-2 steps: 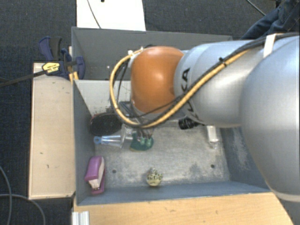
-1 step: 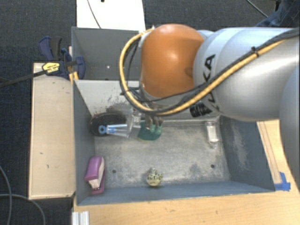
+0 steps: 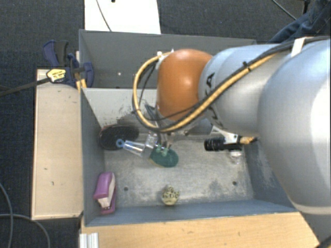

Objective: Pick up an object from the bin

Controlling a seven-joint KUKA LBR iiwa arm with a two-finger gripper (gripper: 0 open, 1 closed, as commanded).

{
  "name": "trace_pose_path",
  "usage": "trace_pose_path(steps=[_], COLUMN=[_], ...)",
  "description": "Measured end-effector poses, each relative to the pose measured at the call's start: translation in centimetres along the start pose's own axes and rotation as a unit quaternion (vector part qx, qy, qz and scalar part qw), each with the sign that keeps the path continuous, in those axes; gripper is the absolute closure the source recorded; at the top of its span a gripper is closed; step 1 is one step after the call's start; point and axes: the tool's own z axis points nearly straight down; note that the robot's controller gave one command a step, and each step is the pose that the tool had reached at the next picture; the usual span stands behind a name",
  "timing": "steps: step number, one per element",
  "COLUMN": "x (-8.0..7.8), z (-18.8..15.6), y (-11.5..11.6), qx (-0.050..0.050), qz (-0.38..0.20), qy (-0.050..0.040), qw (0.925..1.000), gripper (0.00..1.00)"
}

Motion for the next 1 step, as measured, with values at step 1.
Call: trace_pose_path(steps=[1], x=[-1.66], z=[-6.92], y=[-0.36], qx=[-0.004], qz=[0.005], qy=[-0.0050], qw=[1.0000], gripper=[1.00])
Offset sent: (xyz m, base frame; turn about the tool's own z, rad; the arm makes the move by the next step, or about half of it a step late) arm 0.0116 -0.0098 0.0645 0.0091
